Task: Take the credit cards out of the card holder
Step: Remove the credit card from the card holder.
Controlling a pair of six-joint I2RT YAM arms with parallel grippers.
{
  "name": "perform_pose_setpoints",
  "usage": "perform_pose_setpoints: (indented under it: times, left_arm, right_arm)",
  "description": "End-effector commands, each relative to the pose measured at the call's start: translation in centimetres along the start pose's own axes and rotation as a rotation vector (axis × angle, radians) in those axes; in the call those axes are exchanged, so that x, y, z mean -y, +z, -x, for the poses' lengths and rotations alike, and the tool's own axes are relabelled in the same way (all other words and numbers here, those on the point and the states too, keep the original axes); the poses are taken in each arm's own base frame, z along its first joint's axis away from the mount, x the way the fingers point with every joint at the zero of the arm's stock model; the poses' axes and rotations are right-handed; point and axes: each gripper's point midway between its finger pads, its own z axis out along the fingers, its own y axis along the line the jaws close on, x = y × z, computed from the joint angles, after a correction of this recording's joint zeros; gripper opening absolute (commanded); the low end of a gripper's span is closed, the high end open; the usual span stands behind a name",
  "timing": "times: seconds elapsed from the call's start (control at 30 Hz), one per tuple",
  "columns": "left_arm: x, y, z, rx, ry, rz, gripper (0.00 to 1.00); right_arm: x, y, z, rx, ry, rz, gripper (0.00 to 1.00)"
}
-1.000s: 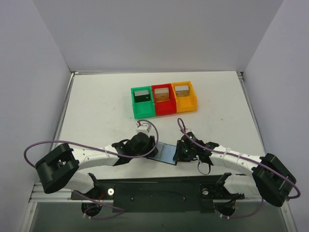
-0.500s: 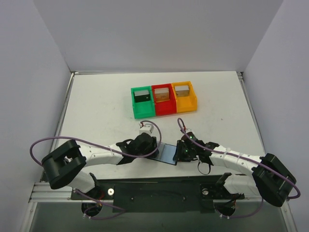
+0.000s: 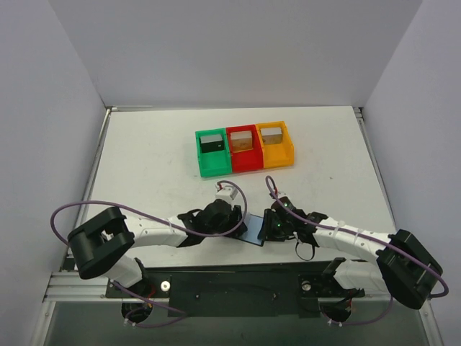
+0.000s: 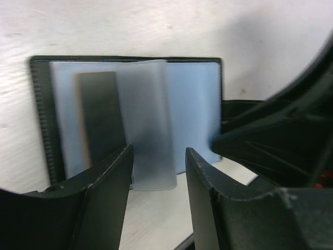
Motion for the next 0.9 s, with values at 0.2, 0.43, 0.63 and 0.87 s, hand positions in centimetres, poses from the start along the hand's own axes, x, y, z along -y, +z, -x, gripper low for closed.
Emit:
perform_pose_setpoints:
  times: [0.2, 0.43, 0.63, 0.87]
  left_arm:
    - [7.4, -1.0, 0.5, -0.003, -0.021, -0.320, 0.54]
    - [9.9, -2.6, 1.3, -0.003, 0.044, -0.417, 0.56]
    - [9.0, -5.1, 3.2, 0.120, -0.008, -0.414, 0.57]
    - [1.0, -6.0, 5.0, 0.209, -0.093, -0.120, 0.69]
  right_arm:
    - [1.9, -0.1, -1.5, -0.028, -0.002, -0.039, 0.26]
    - [2.0, 0.0, -1.5, -0.028, 0.000, -0.038, 0.26]
    - [2.1, 0.0, -1.4, -0.024, 0.006, -0.034, 0.26]
    - [2.3, 0.1, -1.7, -0.031, 0.007, -0.036, 0.27]
